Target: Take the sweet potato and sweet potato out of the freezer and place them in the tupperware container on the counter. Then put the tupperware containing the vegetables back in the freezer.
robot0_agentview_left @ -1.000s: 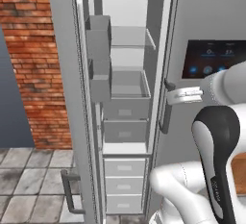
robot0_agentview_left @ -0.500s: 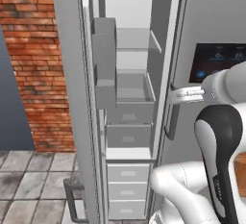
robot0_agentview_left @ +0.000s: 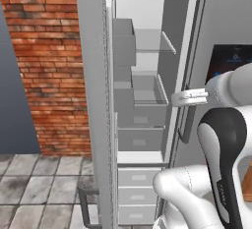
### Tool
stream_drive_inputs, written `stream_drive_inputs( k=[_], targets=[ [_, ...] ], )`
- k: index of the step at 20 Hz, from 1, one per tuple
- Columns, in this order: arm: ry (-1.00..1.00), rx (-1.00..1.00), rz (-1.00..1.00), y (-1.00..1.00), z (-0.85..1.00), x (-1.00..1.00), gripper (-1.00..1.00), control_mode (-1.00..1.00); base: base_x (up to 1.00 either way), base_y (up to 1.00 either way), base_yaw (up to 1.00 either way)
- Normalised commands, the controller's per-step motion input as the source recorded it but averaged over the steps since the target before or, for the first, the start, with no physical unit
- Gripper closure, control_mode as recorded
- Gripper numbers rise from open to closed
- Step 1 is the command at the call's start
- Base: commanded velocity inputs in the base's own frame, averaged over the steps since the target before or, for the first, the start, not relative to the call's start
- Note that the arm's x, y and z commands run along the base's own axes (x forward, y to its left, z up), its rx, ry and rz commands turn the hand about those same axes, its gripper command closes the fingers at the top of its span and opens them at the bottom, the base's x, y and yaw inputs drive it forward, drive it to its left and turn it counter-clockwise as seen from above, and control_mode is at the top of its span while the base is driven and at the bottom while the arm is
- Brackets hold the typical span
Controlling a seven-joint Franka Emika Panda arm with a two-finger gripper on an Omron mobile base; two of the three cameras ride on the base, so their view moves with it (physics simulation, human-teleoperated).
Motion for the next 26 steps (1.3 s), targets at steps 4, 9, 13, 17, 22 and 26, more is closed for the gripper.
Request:
stream_drive_inputs(
  k=[4,9,13,17,22,26],
  targets=[
    [0.00,0.00,0.00,0.00,0.00,0.00,-1.00,1.00,0.42,0.00,0.00],
    [0.00,0.00,0.00,0.00,0.00,0.00,-1.00,1.00,0.57,0.00,0.00],
    [0.00,0.00,0.00,0.00,0.00,0.00,-1.00,1.00,0.40,0.01,0.00],
    [0.00,0.00,0.00,0.00,0.00,0.00,-1.00,1.00,0.32,0.01,0.00],
    [0.00,0.00,0.00,0.00,0.00,0.00,-1.00,1.00,0.06,0.00,0.00],
    [0.00,0.00,0.00,0.00,0.00,0.00,-1.00,1.00,0.00,0.00,0.00]
  ],
)
